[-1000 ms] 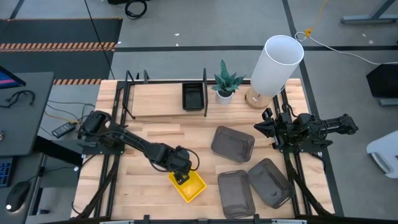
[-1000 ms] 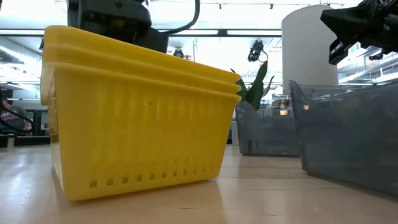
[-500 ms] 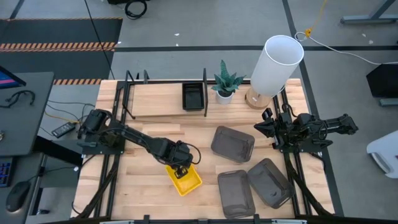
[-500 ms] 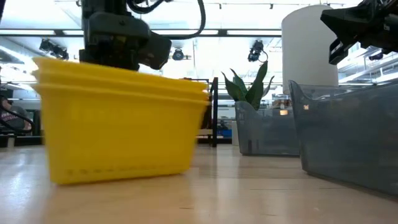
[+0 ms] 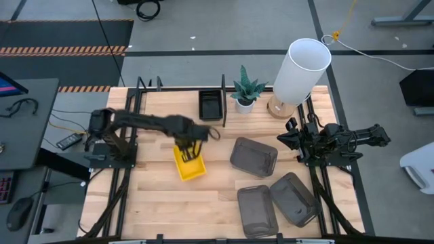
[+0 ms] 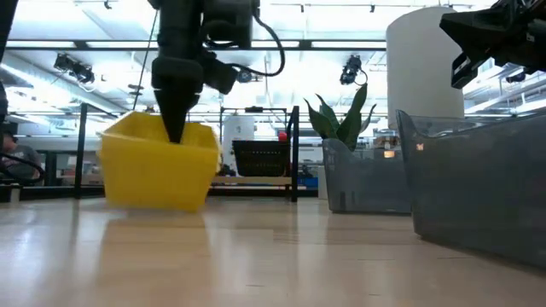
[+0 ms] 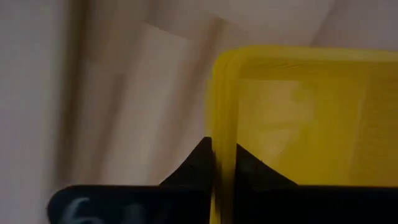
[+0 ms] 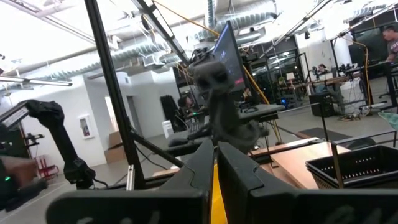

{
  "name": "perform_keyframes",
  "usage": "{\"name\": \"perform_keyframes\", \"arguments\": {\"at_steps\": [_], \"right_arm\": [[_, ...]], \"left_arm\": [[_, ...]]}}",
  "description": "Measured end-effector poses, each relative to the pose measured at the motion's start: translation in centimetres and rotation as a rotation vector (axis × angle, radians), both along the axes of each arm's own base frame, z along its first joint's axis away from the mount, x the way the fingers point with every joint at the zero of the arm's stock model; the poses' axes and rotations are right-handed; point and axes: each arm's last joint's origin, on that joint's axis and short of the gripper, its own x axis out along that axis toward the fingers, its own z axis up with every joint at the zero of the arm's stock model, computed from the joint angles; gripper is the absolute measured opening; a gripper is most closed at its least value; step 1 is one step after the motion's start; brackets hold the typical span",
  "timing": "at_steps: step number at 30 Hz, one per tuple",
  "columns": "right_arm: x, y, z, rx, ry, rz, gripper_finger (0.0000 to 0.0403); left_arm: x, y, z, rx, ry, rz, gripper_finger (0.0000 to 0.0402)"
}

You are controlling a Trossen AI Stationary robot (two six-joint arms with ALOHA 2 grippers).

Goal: Stack baskets on shelf by color
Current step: Put the stacked yellow bins on the shelf

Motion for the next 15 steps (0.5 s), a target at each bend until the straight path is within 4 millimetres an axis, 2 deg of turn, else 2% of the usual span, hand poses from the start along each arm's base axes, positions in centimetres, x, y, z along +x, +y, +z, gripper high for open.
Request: {"name": "perform_keyframes", "arguments": {"at_steps": [4,9,15], "right_arm": [[0.0,0.0,0.0,0.000,0.000,0.000,0.0027],[0.0,0.0,0.0,0.000,0.000,0.000,0.0027],[0.0,0.0,0.0,0.000,0.000,0.000,0.0027]], "left_arm": [[-1.1,2.9,2.0,0.016,-0.051,-0.119,0.0020],[-2.9,6.9,3.8,0.058,-0.095,-0.177,0.0020],[-4.4,10.8,4.5,0.089,-0.118,-0.225,0.0020]]}}
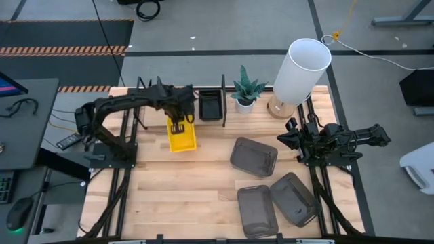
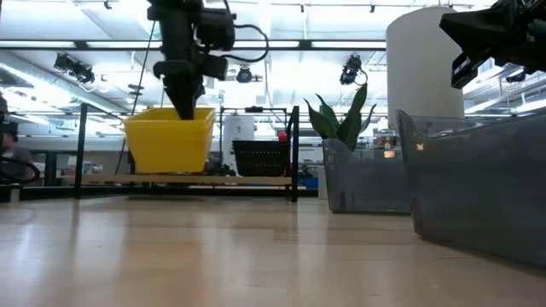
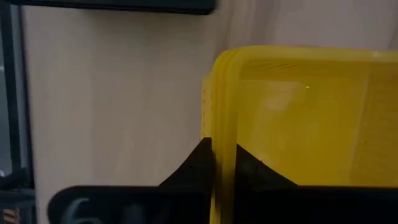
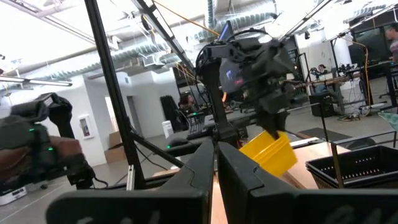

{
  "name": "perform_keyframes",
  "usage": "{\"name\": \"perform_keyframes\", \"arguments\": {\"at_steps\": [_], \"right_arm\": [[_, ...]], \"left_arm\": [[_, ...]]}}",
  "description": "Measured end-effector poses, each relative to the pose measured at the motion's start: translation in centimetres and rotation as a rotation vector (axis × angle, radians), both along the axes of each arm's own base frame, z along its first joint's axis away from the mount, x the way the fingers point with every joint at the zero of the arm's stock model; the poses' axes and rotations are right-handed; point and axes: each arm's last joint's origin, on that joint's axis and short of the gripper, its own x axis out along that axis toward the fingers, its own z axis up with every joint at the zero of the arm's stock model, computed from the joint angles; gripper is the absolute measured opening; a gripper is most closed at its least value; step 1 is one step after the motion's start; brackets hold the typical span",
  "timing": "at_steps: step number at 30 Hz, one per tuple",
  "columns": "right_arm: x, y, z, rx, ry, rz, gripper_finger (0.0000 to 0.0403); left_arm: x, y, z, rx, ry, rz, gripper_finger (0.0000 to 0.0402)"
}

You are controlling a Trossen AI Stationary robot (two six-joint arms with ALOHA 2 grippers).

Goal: Stack baskets on shelf by color
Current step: Put the stacked yellow bins on the shelf

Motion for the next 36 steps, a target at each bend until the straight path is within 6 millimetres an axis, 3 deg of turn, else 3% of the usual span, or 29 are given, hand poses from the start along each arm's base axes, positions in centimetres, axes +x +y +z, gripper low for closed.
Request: {"name": "perform_keyframes", "arguments": {"at_steps": [14,22,28,36], "right_arm": [[0.0,0.0,0.0,0.000,0.000,0.000,0.0027],[0.0,0.0,0.0,0.000,0.000,0.000,0.0027],[0.0,0.0,0.0,0.000,0.000,0.000,0.0027],[0.0,0.0,0.0,0.000,0.000,0.000,0.0027]], "left_arm": [[-2.6,7.0,0.3,0.049,-0.131,-0.032,0.0020],[-3.1,9.6,0.5,0.161,-0.194,-0.063,0.0023],[-2.7,10.4,-0.9,0.116,-0.190,-0.078,0.0024],[-1.2,10.8,-2.0,0.158,-0.187,-0.062,0.0113]]}}
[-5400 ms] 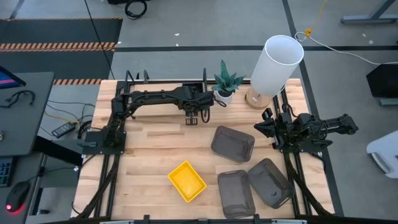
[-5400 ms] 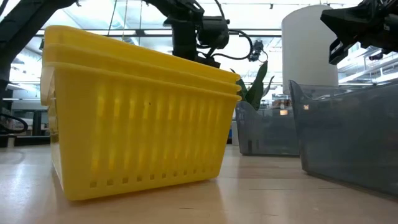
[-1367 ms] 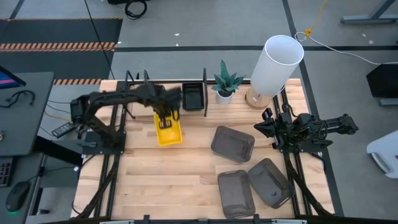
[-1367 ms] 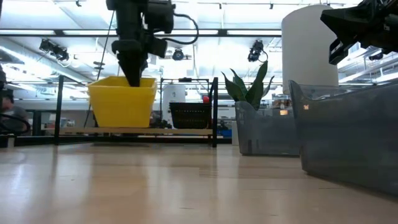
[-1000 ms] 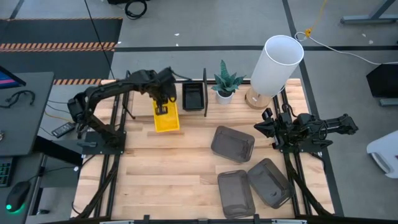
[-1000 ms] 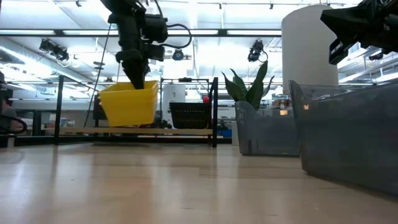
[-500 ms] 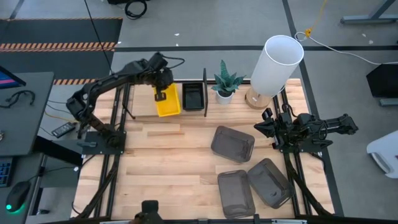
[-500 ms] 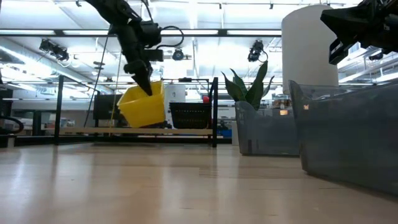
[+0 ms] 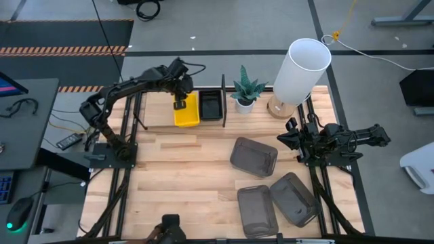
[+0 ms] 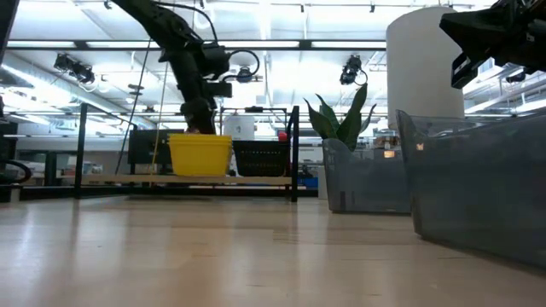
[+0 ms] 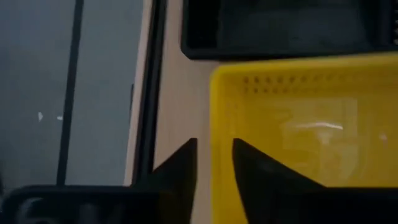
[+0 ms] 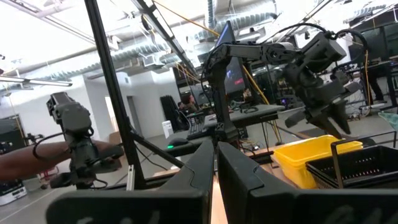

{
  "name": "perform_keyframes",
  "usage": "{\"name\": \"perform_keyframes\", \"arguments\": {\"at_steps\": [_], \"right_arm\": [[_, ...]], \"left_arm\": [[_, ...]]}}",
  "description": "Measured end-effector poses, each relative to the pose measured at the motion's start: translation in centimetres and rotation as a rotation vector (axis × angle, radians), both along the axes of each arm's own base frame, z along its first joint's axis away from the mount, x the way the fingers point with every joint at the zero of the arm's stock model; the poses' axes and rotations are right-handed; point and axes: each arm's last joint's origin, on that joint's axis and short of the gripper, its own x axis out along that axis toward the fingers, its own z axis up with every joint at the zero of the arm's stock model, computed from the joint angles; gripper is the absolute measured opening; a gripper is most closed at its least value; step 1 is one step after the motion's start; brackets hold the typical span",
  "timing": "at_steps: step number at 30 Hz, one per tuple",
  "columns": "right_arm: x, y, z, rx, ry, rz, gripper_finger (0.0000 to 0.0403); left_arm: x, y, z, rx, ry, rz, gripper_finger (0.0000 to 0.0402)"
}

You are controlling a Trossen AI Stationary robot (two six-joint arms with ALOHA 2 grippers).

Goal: Stack baskets on shelf by color
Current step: Put the stacked yellow bins on the shelf

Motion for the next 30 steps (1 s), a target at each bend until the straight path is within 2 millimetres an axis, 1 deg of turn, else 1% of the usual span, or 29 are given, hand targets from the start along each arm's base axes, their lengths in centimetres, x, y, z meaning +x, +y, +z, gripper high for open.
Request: {"name": "perform_keyframes", "arguments": {"at_steps": [3,5,7,9,12,14,18,21,23,26,28,30], "right_arm": [[0.0,0.0,0.0,0.000,0.000,0.000,0.0027],[0.0,0.0,0.0,0.000,0.000,0.000,0.0027],[0.0,0.0,0.0,0.000,0.000,0.000,0.0027],[0.0,0.0,0.0,0.000,0.000,0.000,0.0027],[0.0,0.0,0.0,0.000,0.000,-0.001,0.0027],[0.0,0.0,0.0,0.000,0.000,-0.001,0.0027],[0.0,0.0,0.0,0.000,0.000,0.000,0.0027],[0.0,0.0,0.0,0.000,0.000,0.000,0.0027],[0.0,0.0,0.0,0.000,0.000,0.000,0.0027],[0.0,0.0,0.0,0.000,0.000,0.000,0.0027],[0.0,0.0,0.0,0.000,0.000,0.000,0.0027],[0.0,0.0,0.0,0.000,0.000,0.000,0.0027]], "left_arm": [[0.5,0.0,0.2,0.047,-0.011,0.025,0.0154],[0.7,-0.3,0.4,0.116,0.026,0.060,0.0176],[0.8,-0.8,0.9,0.175,0.059,0.097,0.0191],[0.6,-1.4,1.4,0.176,0.068,0.097,0.0198],[0.3,-2.4,1.5,0.142,0.114,0.081,0.0196],[0.0,-3.1,1.7,0.099,0.122,0.096,0.0187],[-0.5,-3.8,2.1,-0.002,0.086,0.122,0.0161],[-0.5,-4.2,2.2,-0.091,0.034,0.138,0.0142],[-0.2,-4.9,2.2,-0.177,-0.011,0.151,0.0131],[0.8,-6.3,2.2,-0.218,-0.035,0.205,0.0129],[1.6,-7.7,2.2,-0.203,-0.026,0.201,0.0140],[2.4,-9.2,2.2,-0.170,-0.011,0.183,0.0159]]}}
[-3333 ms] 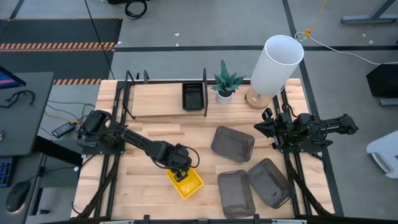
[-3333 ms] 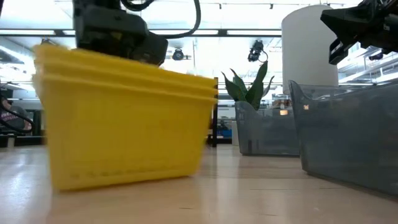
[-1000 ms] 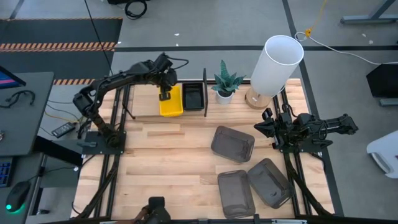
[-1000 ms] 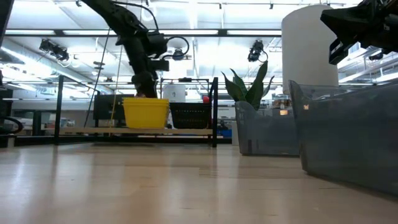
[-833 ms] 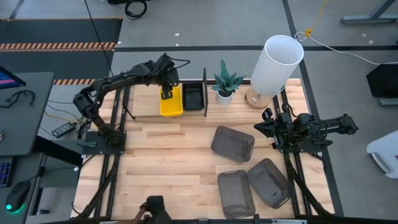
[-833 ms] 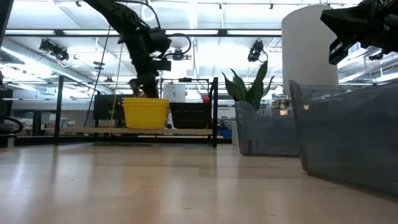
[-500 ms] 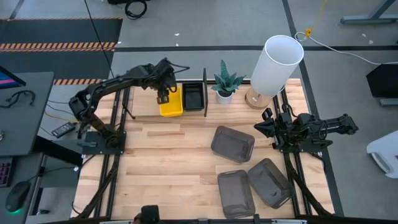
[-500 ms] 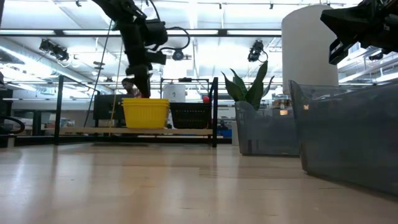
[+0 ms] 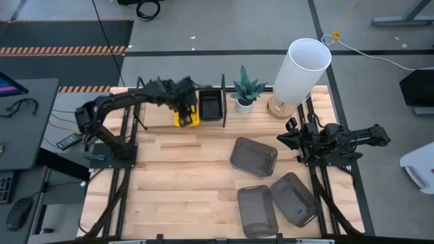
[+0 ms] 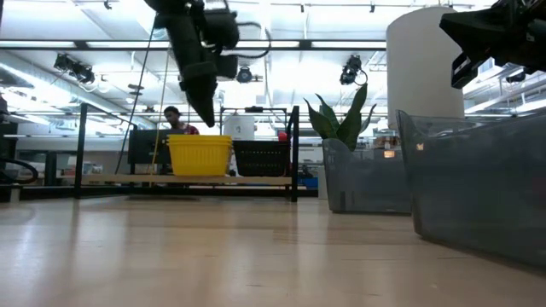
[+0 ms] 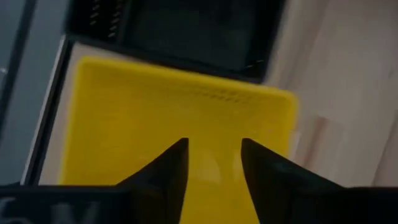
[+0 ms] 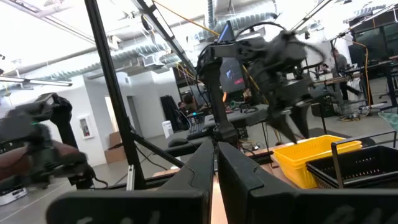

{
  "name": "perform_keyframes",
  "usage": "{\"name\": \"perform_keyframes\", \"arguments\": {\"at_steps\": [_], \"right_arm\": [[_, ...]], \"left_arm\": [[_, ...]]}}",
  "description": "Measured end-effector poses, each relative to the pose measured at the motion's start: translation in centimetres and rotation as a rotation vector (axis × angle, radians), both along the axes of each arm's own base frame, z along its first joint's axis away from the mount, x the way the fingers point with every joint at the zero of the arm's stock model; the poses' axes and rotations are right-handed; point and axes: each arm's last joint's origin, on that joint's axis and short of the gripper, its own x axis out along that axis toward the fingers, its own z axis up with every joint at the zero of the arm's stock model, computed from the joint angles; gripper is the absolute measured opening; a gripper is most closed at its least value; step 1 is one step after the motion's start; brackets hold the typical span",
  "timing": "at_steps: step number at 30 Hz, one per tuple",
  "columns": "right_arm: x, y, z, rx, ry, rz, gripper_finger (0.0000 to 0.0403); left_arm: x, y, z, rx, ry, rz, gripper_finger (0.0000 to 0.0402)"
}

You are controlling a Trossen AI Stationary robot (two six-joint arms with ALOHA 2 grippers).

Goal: Stack baskets on shelf by color
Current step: Put the stacked yellow bins on the shelf

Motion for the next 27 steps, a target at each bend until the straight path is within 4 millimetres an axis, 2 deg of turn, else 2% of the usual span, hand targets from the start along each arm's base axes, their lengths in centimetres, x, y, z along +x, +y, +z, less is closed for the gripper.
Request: {"name": "perform_keyframes", "arguments": {"at_steps": [5,9,13,17,20,27], "right_arm": [[0.0,0.0,0.0,0.000,-0.001,0.000,0.0027],[0.0,0.0,0.0,0.000,0.000,0.000,0.0027],[0.0,0.0,0.0,0.000,0.000,0.000,0.0027],[0.0,0.0,0.0,0.000,0.000,0.000,0.0027],[0.0,0.0,0.0,0.000,0.000,0.000,0.0027],[0.0,0.0,0.0,0.000,0.000,0.000,0.0027]], "left_arm": [[1.5,-3.0,-0.2,0.086,0.041,-0.039,0.0216],[1.9,-3.4,-1.0,0.071,0.064,-0.005,0.0244],[2.3,-3.3,-2.9,0.048,0.130,-0.006,0.0251],[2.6,-3.0,-4.5,0.034,0.184,-0.012,0.0245],[2.8,-2.8,-4.8,0.058,0.200,-0.018,0.0231],[3.1,-2.8,-5.2,0.096,0.224,-0.041,0.0161]]}}
